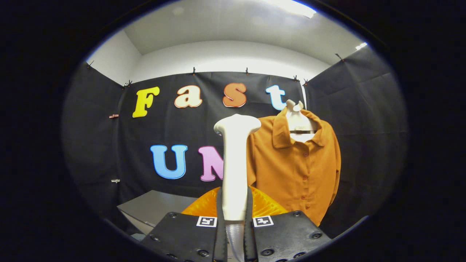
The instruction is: Iron the clothes twice with a garment steamer, once on the left side and once on the right side.
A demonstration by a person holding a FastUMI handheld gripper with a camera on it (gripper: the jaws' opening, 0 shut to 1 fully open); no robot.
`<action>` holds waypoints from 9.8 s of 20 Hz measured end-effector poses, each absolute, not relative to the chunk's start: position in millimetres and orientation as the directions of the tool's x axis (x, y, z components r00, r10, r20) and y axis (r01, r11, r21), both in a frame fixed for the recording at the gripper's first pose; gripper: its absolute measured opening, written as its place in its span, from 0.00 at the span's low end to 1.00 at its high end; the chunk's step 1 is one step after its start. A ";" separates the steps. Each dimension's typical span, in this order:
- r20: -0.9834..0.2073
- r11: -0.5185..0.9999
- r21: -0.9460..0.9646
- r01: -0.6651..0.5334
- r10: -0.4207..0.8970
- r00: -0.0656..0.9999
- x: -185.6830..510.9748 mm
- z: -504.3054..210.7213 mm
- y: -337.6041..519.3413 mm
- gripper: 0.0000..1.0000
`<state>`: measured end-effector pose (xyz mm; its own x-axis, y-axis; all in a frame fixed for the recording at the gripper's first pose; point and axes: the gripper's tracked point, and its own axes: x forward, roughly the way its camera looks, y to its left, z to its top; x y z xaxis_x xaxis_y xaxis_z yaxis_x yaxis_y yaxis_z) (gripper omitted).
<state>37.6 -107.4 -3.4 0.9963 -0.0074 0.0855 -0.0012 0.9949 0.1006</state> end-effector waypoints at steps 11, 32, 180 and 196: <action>0.016 0.989 0.103 0.105 -0.107 0.994 79.1 -58.5 -193.8 0.21; -0.288 0.983 0.138 0.124 -0.080 0.954 59.5 -219.7 -199.1 0.21; -0.024 0.997 0.080 0.001 0.001 1.000 -67.5 20.0 -19.2 0.21; -0.039 0.998 0.058 -0.015 0.018 0.999 -59.0 10.2 -1.8 0.21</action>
<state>-59.0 -1.8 10.2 0.9991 0.0176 -0.0389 -0.0154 0.9982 0.0579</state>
